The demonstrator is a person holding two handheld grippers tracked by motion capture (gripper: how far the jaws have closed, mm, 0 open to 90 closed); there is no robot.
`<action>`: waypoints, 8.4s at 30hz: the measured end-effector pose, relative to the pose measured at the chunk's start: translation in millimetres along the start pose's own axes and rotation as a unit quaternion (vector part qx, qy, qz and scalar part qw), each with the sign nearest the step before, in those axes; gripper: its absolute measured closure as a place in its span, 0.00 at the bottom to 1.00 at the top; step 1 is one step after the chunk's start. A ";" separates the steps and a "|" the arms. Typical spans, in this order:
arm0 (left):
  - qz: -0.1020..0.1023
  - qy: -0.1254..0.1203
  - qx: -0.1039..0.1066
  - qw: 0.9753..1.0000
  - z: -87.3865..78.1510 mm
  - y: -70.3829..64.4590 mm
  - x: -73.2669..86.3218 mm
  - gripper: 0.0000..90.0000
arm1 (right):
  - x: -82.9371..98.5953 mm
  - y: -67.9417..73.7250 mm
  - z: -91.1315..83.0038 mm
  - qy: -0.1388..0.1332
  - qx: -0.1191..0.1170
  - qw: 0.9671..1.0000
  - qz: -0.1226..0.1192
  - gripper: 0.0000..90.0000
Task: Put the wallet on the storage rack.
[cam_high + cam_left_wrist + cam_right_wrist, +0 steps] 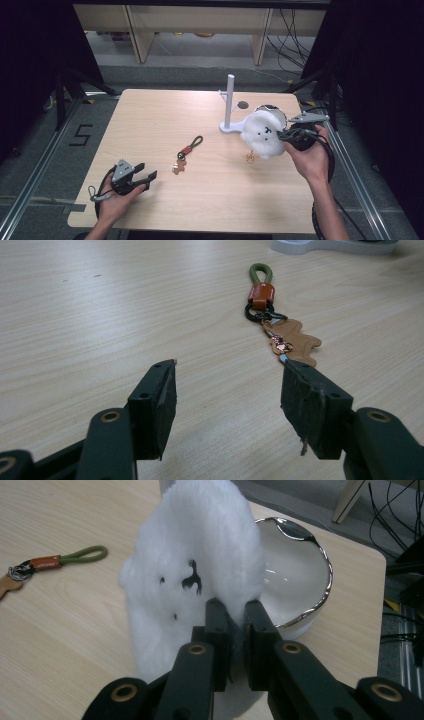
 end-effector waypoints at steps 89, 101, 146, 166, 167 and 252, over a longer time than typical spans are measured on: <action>-0.006 -0.004 0.001 1.000 0.8 -0.6 -0.3 0.43 | -47.1 -57.6 10.6 -0.046 0.083 0.995 0.037 0.93; -0.006 -0.004 0.001 1.000 0.8 -0.5 -0.4 0.43 | -43.3 -63.6 15.8 -0.038 0.087 0.994 0.045 0.93; -0.006 -0.002 0.001 1.000 0.8 -1.1 -0.2 0.43 | -13.1 -63.9 47.9 0.019 0.070 0.997 0.020 0.93; -0.006 -0.003 0.002 1.000 0.7 -1.3 -0.2 0.43 | -15.8 -53.5 63.2 0.076 0.083 0.993 -0.029 0.93; -0.006 -0.003 0.002 1.000 0.7 -1.2 -0.2 0.43 | -15.6 -54.9 65.3 0.074 0.079 0.993 -0.042 0.93; 0.001 0.008 -0.003 1.000 2.5 -2.6 -0.2 0.43 | 9.4 -22.0 18.9 0.025 0.085 0.995 0.051 0.78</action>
Point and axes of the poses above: each handheld gripper's, and its own axes: z roughly forward along the jaws, x roughly out of its underside, y roughly to its left, the point moved 3 cm from there along z, roughly forward along the jaws, and after that the axes turned 14 degrees about -y, right-handed, at the moved point
